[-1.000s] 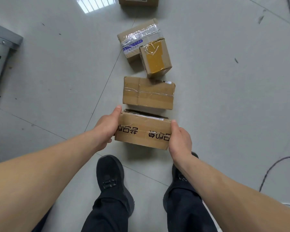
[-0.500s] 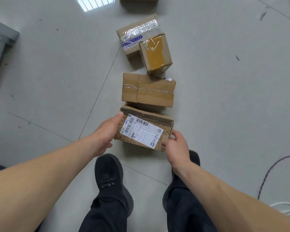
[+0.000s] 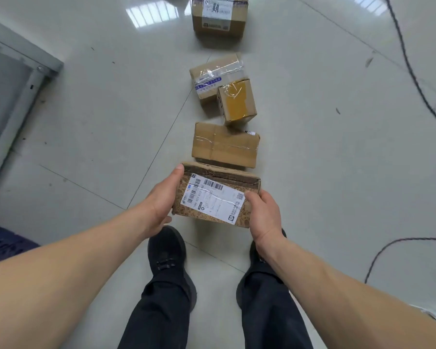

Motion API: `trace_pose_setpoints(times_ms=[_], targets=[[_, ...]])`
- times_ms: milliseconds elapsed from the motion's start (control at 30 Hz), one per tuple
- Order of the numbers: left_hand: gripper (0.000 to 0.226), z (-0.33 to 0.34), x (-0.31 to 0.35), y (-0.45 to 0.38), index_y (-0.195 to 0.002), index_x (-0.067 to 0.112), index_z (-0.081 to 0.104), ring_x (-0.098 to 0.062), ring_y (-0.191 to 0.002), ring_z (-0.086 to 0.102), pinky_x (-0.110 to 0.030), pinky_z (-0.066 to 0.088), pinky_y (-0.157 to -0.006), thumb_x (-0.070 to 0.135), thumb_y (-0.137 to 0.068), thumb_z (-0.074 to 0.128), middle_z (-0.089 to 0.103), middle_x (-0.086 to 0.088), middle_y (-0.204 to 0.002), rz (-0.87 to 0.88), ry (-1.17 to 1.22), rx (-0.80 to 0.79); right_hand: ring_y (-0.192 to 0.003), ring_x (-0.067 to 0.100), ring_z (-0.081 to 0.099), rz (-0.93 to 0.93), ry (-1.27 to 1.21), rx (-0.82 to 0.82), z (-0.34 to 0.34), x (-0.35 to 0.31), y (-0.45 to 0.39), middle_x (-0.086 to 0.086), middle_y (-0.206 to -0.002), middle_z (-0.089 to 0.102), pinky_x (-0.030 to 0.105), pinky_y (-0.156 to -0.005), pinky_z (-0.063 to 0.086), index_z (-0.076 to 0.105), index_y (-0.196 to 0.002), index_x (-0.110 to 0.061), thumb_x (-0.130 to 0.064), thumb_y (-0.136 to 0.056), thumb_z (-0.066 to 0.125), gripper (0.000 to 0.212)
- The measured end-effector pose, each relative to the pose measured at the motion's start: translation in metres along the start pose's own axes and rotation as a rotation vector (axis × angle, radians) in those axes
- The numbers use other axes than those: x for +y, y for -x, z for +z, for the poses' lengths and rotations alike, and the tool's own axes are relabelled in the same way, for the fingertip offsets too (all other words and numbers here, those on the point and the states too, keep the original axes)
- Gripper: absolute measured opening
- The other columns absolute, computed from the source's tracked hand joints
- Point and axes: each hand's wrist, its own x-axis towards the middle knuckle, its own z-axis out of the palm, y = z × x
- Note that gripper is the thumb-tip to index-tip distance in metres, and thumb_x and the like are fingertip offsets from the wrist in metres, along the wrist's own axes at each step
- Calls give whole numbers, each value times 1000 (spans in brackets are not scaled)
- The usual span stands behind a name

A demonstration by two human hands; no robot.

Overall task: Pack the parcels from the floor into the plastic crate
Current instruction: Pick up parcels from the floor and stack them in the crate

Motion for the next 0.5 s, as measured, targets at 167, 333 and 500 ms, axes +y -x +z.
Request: trace_pose_setpoints(times_ms=[167,333,500], targets=[[44,-19,28,92,-88,39,59,-29,-120,47,-62,17,-115,66,-97,24,61,12,-92,61,63,19,-90,25,67,-53,2,88,-20,-54,74,-3,-86,70,51,-93,54,65,-88,-20,-42,-82,59,23],[45,-41,59,196,-89,41,60,-25,-109,50,-61,21,-113,68,-96,25,62,14,-97,151,106,36,-96,26,68,-135,-4,118,-39,-119,162,1,-95,71,46,-88,56,66,-93,-17,-50,-86,55,35],[46,-62,86,304,-91,38,63,-22,-106,57,-58,25,-111,66,-97,27,65,5,-105,259,191,34,-87,28,64,-294,11,120,-58,-178,250,4,-85,68,46,-80,52,66,-84,-8,-54,-89,52,47]])
